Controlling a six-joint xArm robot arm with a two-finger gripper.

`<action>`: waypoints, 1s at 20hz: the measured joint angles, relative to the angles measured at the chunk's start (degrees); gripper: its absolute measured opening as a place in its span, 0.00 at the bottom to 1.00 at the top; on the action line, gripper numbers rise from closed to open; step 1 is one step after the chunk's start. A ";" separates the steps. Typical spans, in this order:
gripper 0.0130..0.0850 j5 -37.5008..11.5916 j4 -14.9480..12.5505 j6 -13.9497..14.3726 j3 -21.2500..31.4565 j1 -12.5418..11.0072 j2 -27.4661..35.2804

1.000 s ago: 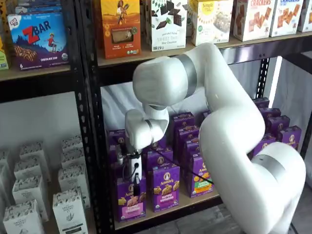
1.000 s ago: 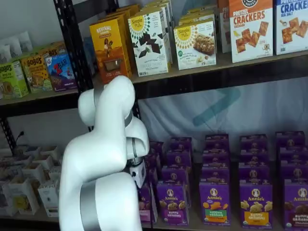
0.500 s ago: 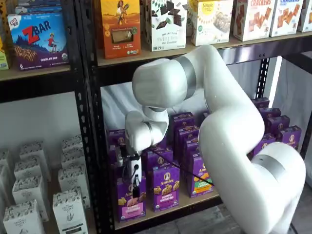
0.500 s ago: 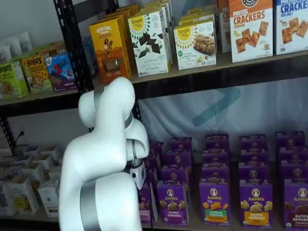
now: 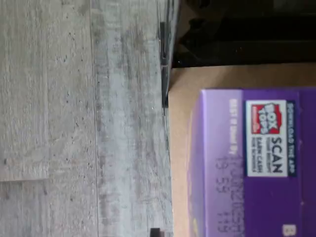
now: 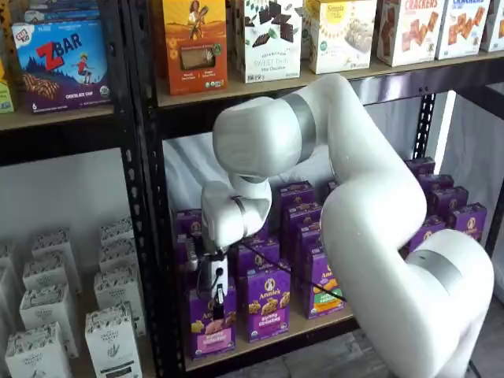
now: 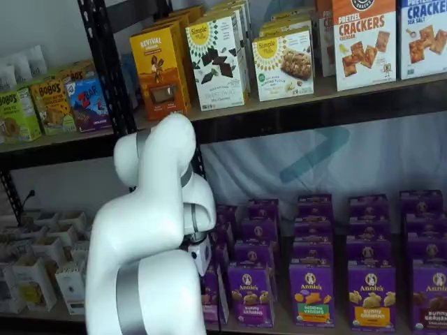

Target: Pick up the purple box with a pink patch in the middle, on the bottom shelf, the first box from the left

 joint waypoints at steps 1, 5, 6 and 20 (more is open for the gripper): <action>0.67 -0.18 -0.27 0.22 0.01 0.00 0.03; 0.67 -1.45 -0.94 0.71 0.42 -0.10 0.07; 0.67 -1.50 -0.90 0.62 0.46 -0.14 0.06; 0.44 -1.86 -0.27 -0.34 1.66 -0.53 -0.82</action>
